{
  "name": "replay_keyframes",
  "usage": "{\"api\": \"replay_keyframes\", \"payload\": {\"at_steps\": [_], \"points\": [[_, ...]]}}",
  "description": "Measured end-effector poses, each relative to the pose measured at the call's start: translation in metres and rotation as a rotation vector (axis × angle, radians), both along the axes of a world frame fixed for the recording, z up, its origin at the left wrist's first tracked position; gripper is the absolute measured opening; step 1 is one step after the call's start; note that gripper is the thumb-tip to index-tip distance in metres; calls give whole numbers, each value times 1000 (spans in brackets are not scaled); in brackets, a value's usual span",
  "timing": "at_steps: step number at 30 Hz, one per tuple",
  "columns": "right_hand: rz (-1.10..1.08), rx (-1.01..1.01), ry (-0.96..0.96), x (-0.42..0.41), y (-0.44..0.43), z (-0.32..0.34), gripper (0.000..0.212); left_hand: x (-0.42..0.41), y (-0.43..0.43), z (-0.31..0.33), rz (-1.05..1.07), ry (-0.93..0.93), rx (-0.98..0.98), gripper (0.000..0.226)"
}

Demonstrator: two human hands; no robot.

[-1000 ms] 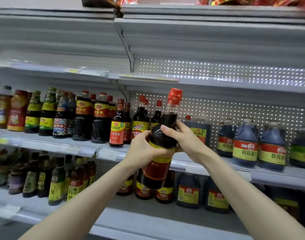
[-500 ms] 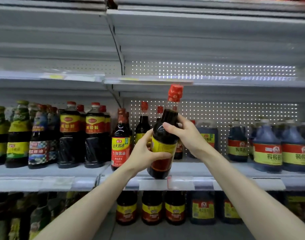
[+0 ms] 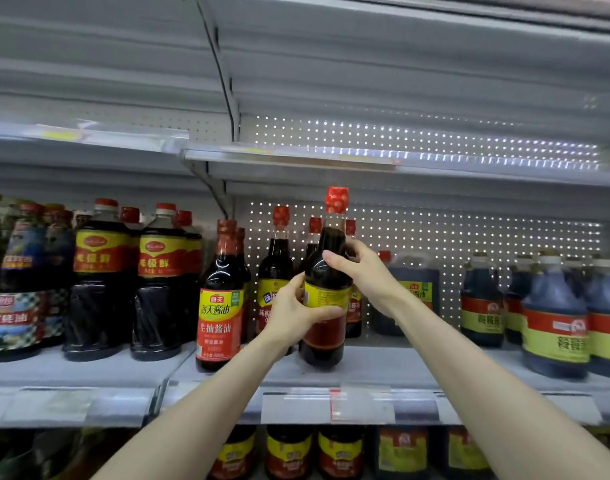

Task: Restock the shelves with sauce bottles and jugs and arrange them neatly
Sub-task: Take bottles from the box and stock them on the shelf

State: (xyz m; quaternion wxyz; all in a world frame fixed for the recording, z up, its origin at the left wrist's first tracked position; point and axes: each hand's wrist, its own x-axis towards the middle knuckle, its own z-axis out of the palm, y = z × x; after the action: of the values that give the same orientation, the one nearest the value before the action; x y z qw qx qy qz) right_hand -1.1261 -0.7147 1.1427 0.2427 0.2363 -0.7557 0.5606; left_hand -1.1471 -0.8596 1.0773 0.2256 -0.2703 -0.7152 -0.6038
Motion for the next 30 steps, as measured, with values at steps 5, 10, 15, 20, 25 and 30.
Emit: {"api": "replay_keyframes", "payload": {"at_steps": [5,10,15,20,25,30], "points": [[-31,18,-72,-24,8,-4,47,-20,8,-8,-30,-53,20,54],[-52,0,-46,-43,9,-9,71,-30,15,-11,-60,-83,66,40],[-23,-53,-47,-55,8,-20,75,-36,18,-24,-73,-116,101,41],[17,-53,-94,-58,12,-28,88,-36,12,-19,-175,-174,82,40],[0,-16,-173,-55,14,-65,93,-37,-1,-27,-290,-363,105,53],[-69,-85,-209,-58,17,-94,89,-37,-6,-29,-278,-376,38,55]]}}
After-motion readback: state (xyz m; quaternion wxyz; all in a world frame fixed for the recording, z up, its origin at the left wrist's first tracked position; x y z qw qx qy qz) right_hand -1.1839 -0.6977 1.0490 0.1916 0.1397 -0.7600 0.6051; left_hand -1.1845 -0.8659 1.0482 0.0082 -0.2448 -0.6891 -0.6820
